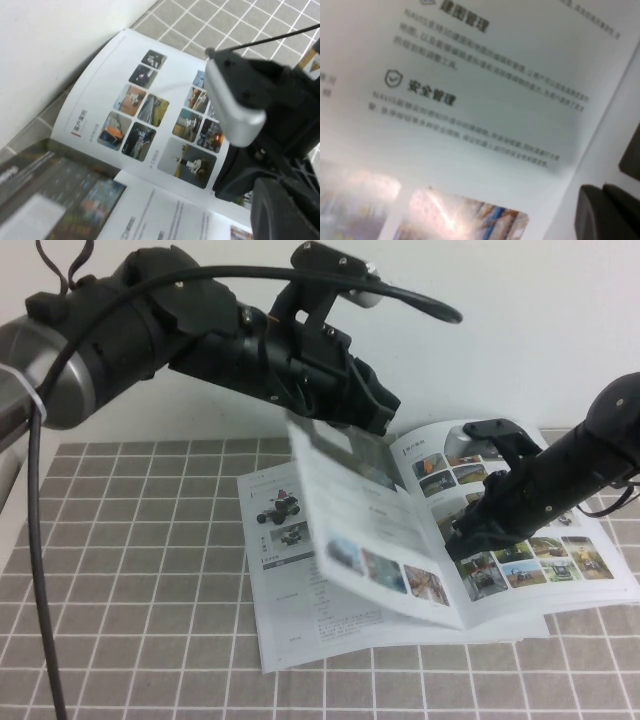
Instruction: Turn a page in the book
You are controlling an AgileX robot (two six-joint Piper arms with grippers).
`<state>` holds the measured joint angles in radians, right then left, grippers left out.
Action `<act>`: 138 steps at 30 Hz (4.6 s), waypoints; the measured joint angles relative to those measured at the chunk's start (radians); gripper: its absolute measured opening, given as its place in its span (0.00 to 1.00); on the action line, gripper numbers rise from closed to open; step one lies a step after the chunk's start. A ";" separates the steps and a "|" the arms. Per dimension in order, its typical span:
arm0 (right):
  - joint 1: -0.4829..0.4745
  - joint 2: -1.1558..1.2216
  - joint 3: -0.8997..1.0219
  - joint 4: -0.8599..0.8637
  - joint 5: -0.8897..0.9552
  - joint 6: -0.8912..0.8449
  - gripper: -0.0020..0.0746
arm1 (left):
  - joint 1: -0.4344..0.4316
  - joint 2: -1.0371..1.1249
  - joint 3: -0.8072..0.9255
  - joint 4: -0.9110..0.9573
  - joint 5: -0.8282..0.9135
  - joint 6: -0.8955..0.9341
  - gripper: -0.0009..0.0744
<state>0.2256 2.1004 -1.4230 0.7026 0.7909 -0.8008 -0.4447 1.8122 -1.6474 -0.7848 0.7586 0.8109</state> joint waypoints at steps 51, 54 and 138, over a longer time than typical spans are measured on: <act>-0.059 -0.064 0.142 -0.295 -0.010 0.190 0.02 | 0.162 0.423 -0.034 0.176 0.161 -0.206 0.01; -0.058 -0.106 0.149 -0.298 -0.017 0.190 0.02 | 0.167 0.423 -0.034 0.166 0.161 -0.192 0.01; -0.058 -1.790 0.862 -0.228 -0.214 0.147 0.02 | 0.183 -1.699 1.442 0.636 -0.264 -0.318 0.01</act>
<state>0.1671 0.3103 -0.5612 0.4743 0.5766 -0.6540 -0.2617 0.1131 -0.2054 -0.1485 0.4950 0.4932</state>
